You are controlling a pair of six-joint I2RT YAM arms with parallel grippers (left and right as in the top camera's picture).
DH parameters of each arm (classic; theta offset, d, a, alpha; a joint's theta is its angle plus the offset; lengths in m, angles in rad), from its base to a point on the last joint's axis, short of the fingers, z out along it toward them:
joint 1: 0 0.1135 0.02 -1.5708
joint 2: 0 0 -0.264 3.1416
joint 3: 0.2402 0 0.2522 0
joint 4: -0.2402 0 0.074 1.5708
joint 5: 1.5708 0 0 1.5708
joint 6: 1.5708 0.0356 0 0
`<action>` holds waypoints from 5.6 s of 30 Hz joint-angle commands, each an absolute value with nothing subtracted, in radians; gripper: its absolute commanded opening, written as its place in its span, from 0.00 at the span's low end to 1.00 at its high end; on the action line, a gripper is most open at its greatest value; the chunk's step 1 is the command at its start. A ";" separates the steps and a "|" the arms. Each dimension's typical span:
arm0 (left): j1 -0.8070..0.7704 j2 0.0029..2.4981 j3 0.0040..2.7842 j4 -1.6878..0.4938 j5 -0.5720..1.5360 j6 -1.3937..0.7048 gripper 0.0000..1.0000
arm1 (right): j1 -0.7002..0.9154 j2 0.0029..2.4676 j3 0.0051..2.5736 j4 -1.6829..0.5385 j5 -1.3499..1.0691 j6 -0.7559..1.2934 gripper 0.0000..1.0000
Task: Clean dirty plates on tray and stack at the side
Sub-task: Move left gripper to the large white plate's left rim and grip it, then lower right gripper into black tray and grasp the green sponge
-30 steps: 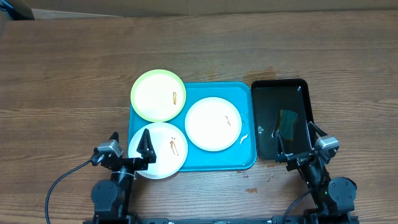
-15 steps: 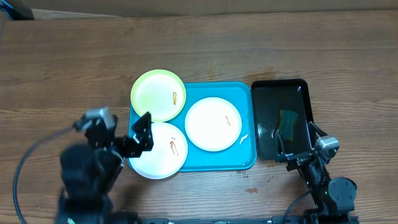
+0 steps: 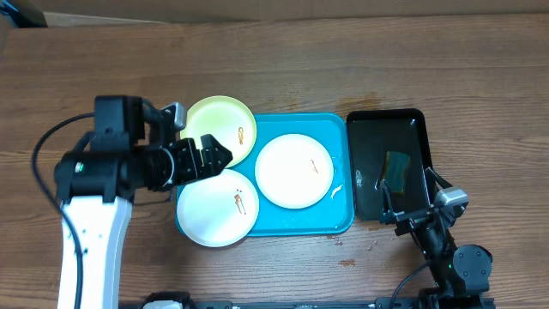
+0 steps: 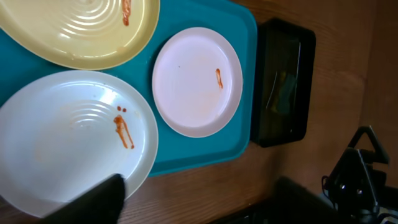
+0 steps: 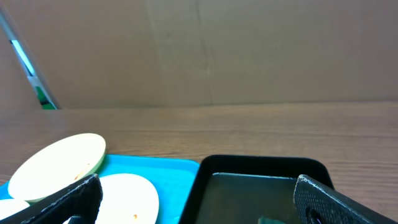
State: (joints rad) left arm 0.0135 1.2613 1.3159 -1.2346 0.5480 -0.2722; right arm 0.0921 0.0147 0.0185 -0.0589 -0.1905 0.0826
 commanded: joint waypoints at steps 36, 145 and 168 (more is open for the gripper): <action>-0.433 1.740 1.330 -1.068 0.035 -0.468 0.67 | 0.090 1.479 1.461 -1.324 -0.209 0.184 0.82; -0.438 1.956 1.288 -0.831 0.041 -0.449 0.49 | 0.089 1.732 0.995 -0.862 -0.028 0.364 0.11; -0.439 1.956 1.288 -0.807 0.015 -0.479 0.20 | 0.091 1.732 1.272 -1.127 -0.028 0.307 0.04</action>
